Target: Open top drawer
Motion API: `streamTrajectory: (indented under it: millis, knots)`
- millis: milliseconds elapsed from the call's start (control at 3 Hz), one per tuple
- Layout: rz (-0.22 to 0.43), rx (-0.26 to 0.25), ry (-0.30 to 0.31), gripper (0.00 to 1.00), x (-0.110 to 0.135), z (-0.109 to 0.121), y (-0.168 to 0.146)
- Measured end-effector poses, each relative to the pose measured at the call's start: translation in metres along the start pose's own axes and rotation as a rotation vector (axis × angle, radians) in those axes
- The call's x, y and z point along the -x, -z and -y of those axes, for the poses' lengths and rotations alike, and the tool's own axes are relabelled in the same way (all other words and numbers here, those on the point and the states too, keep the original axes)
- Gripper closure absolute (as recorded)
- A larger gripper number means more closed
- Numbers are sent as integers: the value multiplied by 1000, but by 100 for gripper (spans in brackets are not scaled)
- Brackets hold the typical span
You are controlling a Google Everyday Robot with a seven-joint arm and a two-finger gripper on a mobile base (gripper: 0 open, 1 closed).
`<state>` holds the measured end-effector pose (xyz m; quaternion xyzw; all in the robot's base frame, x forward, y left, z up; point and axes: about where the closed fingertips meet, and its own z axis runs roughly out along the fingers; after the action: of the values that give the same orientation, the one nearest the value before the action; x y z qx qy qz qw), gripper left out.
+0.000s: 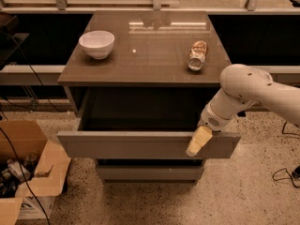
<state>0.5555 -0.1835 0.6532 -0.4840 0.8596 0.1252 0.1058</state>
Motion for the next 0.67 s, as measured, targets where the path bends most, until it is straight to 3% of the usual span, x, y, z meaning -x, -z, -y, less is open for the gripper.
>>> streamTrajectory:
  millis: [333, 667]
  knots:
    - [-44, 13, 42, 0, 0, -5, 1]
    - [-109, 57, 71, 0, -17, -27, 5]
